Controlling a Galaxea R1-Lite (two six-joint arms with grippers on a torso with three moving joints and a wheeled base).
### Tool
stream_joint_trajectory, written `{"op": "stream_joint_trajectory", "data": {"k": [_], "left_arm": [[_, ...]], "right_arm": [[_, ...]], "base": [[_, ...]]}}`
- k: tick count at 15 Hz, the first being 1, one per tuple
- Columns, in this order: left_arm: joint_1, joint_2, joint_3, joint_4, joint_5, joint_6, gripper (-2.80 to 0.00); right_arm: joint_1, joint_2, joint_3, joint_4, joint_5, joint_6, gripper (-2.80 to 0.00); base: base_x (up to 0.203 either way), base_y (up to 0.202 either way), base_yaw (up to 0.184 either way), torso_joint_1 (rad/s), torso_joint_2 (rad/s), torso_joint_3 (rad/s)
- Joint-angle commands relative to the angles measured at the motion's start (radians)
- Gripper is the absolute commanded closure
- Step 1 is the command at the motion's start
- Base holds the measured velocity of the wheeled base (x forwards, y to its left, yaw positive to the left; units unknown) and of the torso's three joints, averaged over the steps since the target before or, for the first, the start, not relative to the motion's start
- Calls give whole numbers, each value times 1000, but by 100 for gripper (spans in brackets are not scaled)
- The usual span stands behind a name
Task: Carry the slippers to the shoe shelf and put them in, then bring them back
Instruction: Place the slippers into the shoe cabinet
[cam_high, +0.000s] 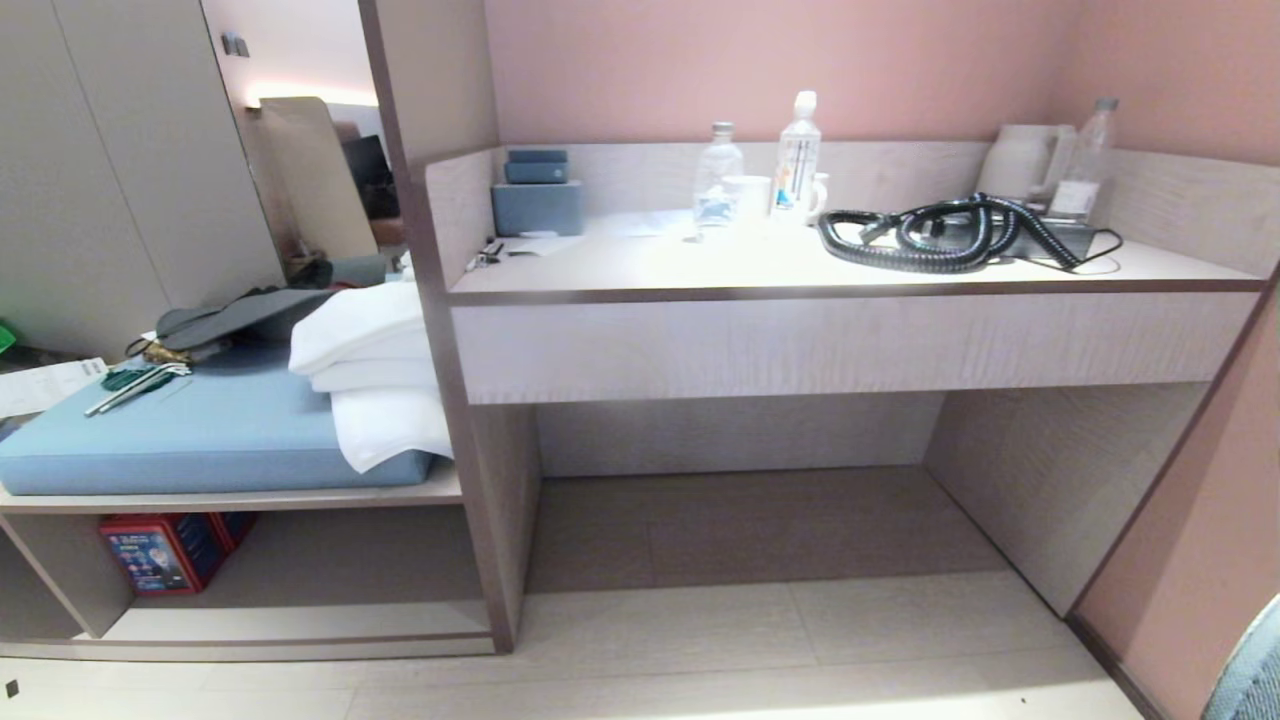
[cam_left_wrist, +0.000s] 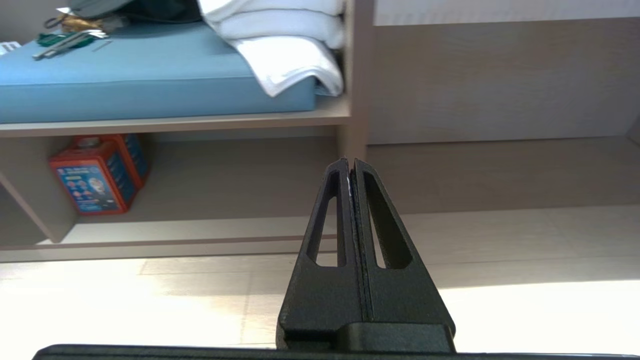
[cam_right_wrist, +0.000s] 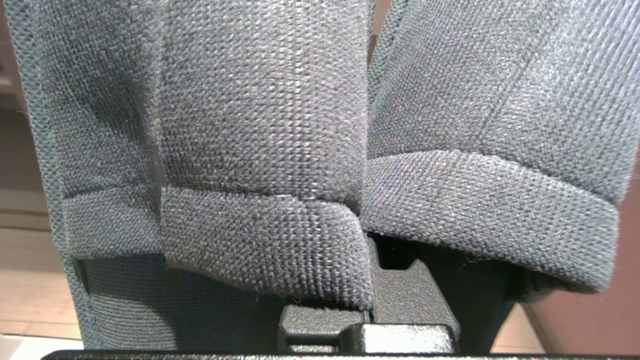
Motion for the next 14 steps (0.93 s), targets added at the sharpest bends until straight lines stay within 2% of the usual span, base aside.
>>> {"op": "stream_joint_trajectory", "data": {"k": [1, 14], "left_arm": [[0, 1, 0, 0, 0, 0, 0], [0, 1, 0, 0, 0, 0, 0]], "right_arm": [[1, 0, 0, 0, 1, -1, 0], [1, 0, 0, 0, 0, 2, 0]], "base": [[0, 195, -3, 3, -2, 7], [0, 194, -1, 2, 3, 3]]}}
